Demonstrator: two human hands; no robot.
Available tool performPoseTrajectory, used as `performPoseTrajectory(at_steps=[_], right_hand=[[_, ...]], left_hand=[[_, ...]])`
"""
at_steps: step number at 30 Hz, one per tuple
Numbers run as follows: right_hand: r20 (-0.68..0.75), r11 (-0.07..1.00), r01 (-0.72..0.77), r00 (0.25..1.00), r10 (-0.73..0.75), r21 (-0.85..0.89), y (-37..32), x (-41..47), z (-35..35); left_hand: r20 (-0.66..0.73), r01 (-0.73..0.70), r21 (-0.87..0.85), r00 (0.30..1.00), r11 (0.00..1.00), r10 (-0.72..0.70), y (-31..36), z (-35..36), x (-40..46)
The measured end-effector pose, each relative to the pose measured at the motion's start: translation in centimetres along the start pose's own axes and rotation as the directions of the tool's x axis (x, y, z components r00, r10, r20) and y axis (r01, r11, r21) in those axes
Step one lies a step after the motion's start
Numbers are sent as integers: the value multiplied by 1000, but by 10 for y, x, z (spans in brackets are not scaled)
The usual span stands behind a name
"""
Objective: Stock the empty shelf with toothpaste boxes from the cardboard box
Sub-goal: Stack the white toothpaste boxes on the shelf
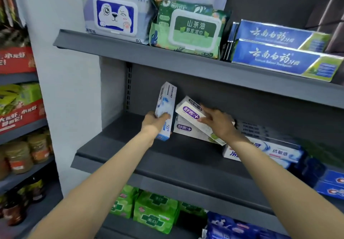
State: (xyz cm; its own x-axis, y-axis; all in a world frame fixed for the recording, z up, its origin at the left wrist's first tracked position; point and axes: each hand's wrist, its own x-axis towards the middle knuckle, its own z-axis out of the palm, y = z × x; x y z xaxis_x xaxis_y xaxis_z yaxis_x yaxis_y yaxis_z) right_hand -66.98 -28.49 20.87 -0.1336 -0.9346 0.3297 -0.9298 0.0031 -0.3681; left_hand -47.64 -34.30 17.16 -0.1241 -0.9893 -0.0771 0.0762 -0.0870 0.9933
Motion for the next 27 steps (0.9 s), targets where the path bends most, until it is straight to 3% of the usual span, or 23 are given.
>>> performPoseTrajectory(at_steps=[3,6,8,10,13,15,17,21,23,27], right_hand=[[15,998,40,999,-39,-58,7,16,17],[8,960,90,996,-91,-265,15,21,38],[26,902,65,998,-60,-426,23,19,57],[10,895,25,1000,-22,-446,29,13,71],[18,957,56,998,-53,-284,38,12,75],[-20,1000,-24,1000,23,-13,38,11,64],[-125,953,-115,980,155,279,36,6,49],[-249,860,-96,936,249,501,41,-12,21],[-287,839,-51,927,242,542,47,-23,8],[-318,930,-71,928,194,360,72,-47,-24]], left_hand=[[-38,-48,4,998,999,48,-4,3,13],[-76,-110,64,991,992,114,-3,6,16],[-61,-134,147,988,980,144,-6,7,19],[-19,-159,238,986,958,168,-8,7,21],[69,-211,354,977,911,200,-9,8,20],[140,-263,437,965,860,223,-10,12,18],[222,-329,503,943,799,249,-10,18,15],[392,-463,549,878,695,274,-8,36,2],[453,-503,555,851,663,267,-8,46,-6],[537,-550,447,795,705,281,0,65,-23]])
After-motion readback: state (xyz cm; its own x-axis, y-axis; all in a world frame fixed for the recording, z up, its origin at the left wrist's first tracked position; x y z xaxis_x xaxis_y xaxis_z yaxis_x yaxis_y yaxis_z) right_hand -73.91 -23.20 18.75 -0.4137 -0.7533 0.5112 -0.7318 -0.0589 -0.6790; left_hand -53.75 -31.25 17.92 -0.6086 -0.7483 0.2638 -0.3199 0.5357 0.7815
